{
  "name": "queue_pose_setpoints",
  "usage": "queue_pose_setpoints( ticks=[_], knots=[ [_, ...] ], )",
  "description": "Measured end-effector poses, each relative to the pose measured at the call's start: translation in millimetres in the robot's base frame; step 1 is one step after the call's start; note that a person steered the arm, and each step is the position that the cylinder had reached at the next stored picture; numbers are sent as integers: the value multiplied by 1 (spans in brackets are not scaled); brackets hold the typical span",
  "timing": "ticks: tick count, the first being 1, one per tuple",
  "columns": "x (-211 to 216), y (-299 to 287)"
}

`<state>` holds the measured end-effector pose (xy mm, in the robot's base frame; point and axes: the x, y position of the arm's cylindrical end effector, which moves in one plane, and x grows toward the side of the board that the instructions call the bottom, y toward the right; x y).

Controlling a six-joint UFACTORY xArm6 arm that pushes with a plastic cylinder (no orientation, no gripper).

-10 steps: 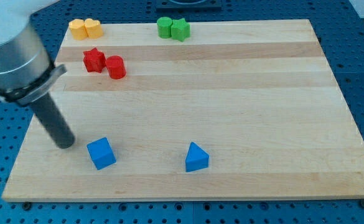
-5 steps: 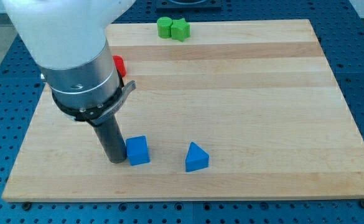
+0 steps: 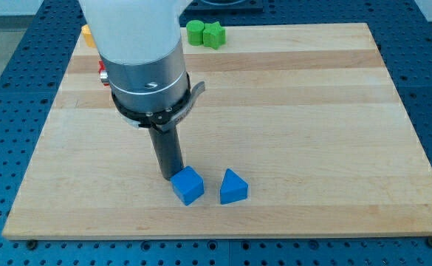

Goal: Place the blue cube left of the blue triangle

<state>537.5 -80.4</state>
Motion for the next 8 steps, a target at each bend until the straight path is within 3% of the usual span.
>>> queue_pose_setpoints(
  ticks=[1, 2, 7, 8],
  knots=[
    [2, -37],
    [30, -55],
    [59, 41],
    [63, 2]
  ],
)
